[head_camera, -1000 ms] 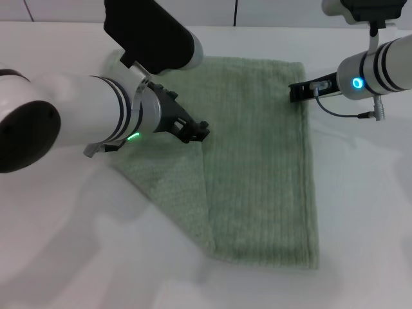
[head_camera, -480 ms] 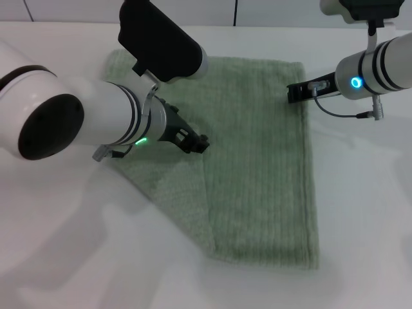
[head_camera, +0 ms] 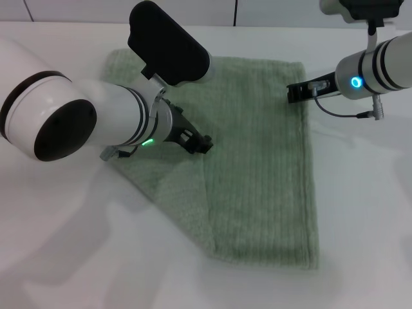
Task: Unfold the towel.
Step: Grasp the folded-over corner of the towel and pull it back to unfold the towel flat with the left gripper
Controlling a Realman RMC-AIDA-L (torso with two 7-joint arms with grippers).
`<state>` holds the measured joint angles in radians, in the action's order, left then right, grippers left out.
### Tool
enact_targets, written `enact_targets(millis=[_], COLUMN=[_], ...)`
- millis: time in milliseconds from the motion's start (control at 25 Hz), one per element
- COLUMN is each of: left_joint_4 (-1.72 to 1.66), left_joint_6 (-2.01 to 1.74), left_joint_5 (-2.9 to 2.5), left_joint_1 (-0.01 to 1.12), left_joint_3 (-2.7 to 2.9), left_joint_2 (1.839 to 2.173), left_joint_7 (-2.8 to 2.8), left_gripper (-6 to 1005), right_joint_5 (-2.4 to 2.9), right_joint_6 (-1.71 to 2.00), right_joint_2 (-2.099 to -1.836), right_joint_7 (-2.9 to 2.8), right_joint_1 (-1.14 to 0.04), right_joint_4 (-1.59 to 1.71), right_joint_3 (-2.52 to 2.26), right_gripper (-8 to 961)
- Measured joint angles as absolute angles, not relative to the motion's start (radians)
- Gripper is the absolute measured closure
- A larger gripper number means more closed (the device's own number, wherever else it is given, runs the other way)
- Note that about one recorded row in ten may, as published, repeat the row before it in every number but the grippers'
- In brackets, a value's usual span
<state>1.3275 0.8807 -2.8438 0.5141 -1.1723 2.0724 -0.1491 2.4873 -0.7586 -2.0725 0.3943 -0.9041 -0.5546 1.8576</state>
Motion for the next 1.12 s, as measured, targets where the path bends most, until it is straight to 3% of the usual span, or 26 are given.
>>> enact_targets(millis=[1120], left_joint_4=[1.156], left_joint_6=[0.832], left_joint_5=[-2.815], left_joint_1=[0.613], left_joint_3=[-1.159], left_joint_2=[2.074], left_joint_7=[-0.133], left_gripper=[222], right_joint_5=[2.489], right_joint_6=[-0.753], right_joint_2=[-2.074], right_joint_7=[0.394], right_joint_1=[-0.9], right_joint_4=[-0.551], right_joint_3=[1.856], right_gripper=[953])
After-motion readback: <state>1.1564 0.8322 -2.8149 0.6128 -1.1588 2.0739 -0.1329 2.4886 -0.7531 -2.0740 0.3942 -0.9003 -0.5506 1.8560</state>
